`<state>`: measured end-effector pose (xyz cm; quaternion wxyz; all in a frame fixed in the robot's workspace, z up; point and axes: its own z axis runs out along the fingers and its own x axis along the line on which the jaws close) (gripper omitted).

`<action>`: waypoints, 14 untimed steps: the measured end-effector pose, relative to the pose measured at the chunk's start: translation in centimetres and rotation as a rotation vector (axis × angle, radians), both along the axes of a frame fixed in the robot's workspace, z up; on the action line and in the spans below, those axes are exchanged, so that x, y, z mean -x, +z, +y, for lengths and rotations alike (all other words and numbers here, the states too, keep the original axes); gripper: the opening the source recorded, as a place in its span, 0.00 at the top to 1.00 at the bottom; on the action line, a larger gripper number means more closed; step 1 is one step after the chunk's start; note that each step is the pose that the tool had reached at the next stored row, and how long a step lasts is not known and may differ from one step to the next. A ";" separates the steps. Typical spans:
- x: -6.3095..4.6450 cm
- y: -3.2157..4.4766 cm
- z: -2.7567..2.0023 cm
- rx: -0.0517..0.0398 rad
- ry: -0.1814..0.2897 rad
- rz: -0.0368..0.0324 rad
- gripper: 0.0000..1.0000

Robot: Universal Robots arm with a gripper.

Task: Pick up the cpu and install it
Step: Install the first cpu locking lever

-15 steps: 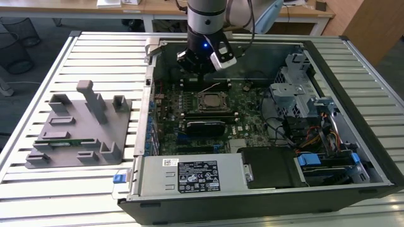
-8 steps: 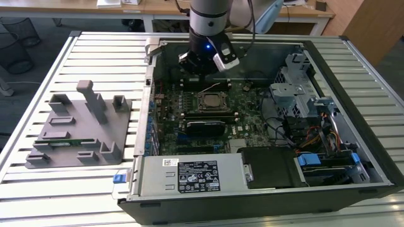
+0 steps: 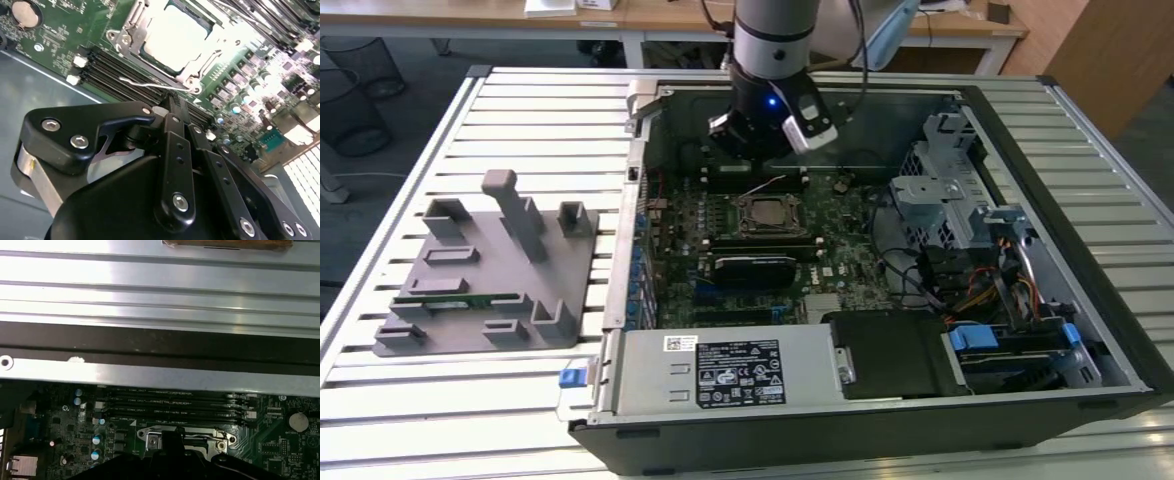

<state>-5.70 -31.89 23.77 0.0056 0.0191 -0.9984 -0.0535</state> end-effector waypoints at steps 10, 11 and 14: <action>-0.8 -0.55 0.29 0.0001 0.000 0.0000 0.89; -0.9 -0.60 0.31 0.0005 0.000 0.0001 0.89; -1.2 -0.80 0.42 0.0006 0.003 0.0001 0.89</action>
